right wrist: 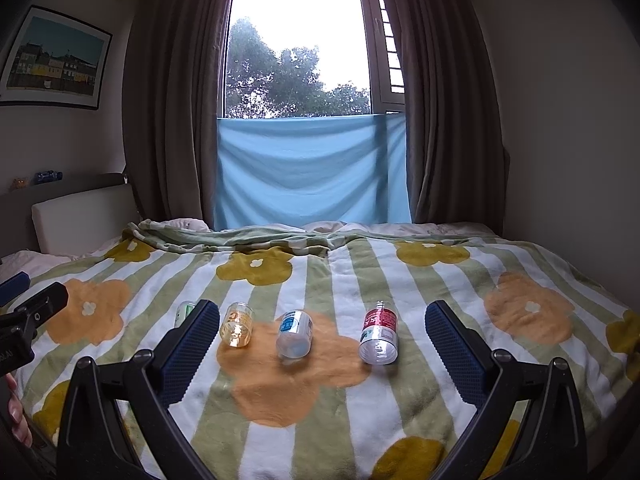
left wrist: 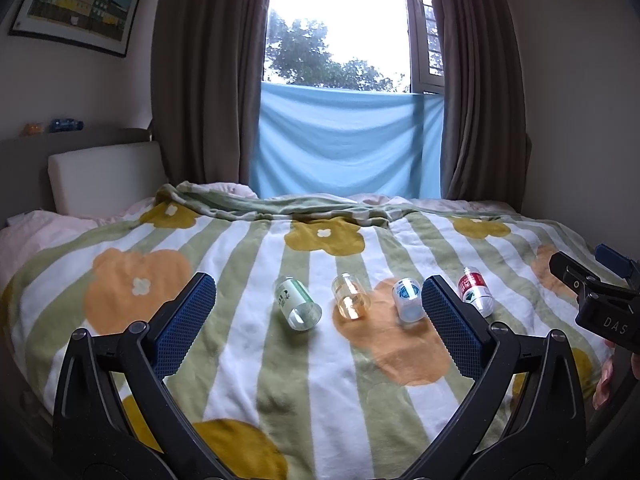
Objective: Flip cup upside down
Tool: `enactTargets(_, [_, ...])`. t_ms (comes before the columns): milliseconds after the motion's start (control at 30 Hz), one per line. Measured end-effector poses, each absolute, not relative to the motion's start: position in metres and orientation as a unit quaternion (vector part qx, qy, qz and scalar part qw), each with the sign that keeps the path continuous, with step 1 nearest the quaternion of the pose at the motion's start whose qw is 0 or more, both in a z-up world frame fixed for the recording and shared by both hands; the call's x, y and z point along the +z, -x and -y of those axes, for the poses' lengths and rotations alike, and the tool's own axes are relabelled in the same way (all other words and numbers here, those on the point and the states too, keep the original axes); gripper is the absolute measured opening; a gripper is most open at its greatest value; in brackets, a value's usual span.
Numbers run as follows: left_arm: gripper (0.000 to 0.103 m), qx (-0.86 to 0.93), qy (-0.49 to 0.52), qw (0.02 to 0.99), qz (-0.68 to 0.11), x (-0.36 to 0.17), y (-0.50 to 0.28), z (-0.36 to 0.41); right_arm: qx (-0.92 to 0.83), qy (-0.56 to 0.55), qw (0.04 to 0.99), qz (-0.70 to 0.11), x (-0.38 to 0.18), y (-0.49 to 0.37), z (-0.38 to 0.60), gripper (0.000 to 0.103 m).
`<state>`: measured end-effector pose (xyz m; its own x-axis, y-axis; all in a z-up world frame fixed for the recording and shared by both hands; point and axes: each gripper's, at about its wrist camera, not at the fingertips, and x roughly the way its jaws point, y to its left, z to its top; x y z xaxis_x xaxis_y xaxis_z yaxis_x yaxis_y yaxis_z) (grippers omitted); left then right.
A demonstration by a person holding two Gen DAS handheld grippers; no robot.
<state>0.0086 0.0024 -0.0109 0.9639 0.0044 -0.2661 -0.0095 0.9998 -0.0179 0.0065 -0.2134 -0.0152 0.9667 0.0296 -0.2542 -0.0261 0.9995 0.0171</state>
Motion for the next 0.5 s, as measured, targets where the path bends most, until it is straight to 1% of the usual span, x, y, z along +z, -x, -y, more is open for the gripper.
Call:
enactTargets(300, [0.102,-0.013,0.016,0.987,-0.162,-0.014,-0.038,0.000,0.017,0.001,0.991,-0.135,-0.028,-0.009,0.213,0.103])
enactTargets(500, [0.102,-0.043,-0.010,0.978,-0.205,-0.019,-0.101,0.016,0.027,-0.002,0.988,-0.149,-0.049,-0.020,0.213,0.103])
